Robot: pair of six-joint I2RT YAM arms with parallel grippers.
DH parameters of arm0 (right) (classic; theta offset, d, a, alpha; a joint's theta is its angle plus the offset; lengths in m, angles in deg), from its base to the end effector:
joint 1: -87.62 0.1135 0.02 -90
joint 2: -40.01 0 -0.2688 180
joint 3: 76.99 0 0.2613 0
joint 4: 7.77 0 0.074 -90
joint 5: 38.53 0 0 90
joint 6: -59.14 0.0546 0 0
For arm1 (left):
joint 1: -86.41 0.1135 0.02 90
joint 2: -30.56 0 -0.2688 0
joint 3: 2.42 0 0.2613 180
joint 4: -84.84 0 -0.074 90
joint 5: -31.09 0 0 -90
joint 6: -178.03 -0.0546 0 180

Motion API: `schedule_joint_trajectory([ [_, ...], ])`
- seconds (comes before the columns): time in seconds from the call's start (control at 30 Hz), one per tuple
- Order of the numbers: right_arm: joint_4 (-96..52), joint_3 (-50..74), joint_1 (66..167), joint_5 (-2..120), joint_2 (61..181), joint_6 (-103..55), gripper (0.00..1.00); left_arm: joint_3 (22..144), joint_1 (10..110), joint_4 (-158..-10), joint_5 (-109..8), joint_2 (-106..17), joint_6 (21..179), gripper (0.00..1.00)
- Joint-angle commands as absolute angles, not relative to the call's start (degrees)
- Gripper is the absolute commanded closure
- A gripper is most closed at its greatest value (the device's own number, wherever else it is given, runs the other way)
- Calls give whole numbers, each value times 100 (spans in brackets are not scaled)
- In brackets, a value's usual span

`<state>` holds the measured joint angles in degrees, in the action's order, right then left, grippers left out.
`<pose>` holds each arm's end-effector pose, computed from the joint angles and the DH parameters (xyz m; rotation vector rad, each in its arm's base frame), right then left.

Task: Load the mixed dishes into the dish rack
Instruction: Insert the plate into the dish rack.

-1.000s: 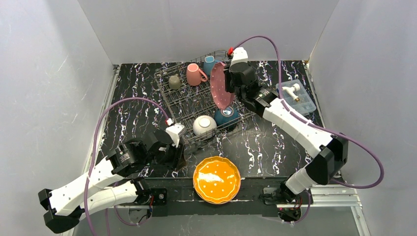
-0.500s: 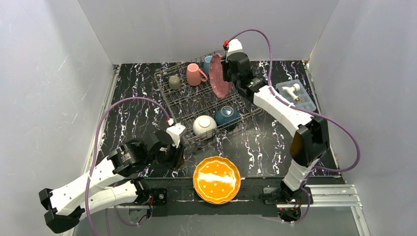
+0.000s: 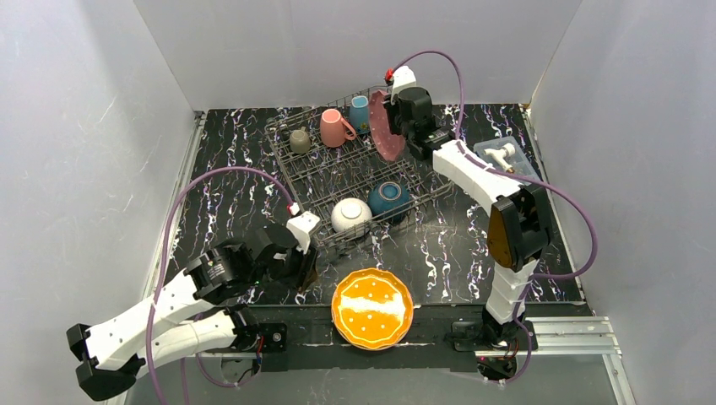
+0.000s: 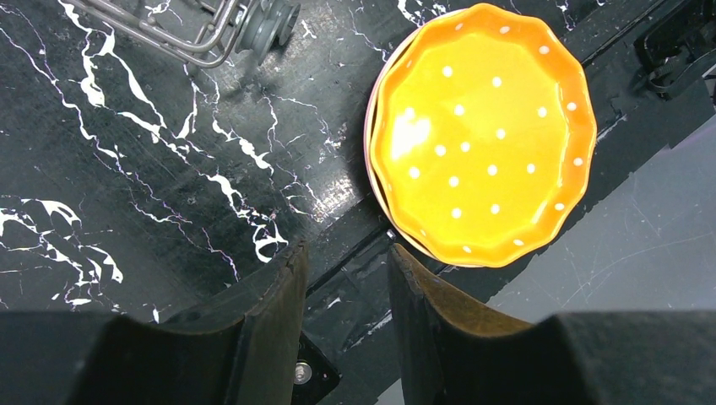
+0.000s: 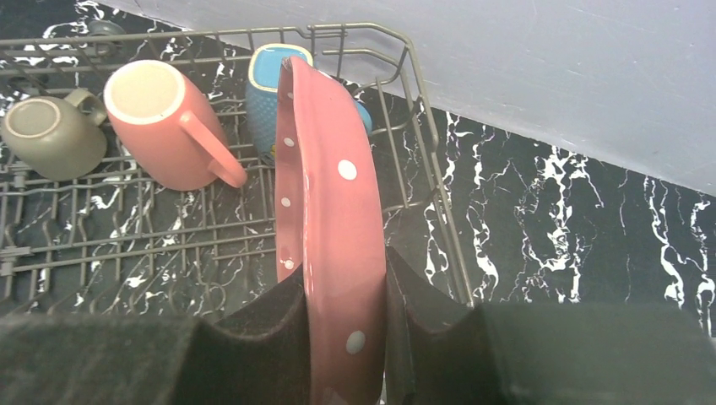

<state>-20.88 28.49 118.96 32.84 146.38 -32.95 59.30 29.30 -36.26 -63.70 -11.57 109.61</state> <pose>0.4182 0.2343 0.3369 -0.2948 1.7784 0.0689 0.0941 -0.1371 0.3001 0.6680 2.2365 -0.6253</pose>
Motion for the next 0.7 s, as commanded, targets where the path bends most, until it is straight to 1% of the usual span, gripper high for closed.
schedule_joint_trajectory([
  [0.0, -694, 3346, 11718, 3349, 14465, -3525, 99, 5882, 2960, -3610, -6507, -1279, 10888, 62],
  [0.67, -257, 3320, 11471, 3187, 14884, -4102, 99, 5884, 2962, -3609, -6462, -1521, 10880, 64],
])
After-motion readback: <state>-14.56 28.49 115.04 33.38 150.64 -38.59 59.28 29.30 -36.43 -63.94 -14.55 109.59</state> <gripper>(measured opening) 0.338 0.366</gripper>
